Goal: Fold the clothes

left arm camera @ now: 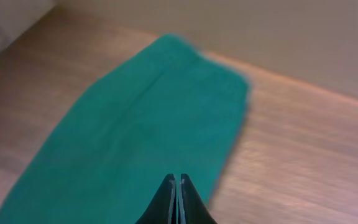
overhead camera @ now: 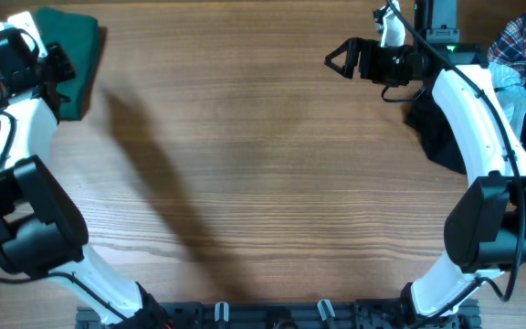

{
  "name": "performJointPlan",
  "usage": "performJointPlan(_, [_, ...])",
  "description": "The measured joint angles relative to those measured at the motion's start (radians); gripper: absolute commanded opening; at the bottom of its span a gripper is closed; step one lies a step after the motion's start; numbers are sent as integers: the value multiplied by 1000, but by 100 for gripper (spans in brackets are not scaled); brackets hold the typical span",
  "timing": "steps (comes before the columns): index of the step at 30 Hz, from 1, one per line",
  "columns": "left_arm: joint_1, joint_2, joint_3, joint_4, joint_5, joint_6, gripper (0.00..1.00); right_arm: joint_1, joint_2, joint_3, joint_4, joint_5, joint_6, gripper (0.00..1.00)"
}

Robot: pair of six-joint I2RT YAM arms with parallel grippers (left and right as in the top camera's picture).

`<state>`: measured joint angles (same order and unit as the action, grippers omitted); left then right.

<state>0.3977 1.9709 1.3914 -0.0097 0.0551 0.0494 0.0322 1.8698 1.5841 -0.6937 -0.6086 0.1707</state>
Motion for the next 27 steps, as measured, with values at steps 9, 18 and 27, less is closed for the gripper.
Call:
performJointPlan(9, [55, 134, 0, 76, -73, 10, 4, 0, 0, 0, 0, 2, 0, 100])
performJointPlan(18, [56, 206, 0, 105, -186, -6, 4, 0, 0, 0, 0, 3, 0, 100])
performJointPlan(27, [76, 240, 0, 23, -232, -111, 4, 0, 0, 0, 0, 3, 0, 100])
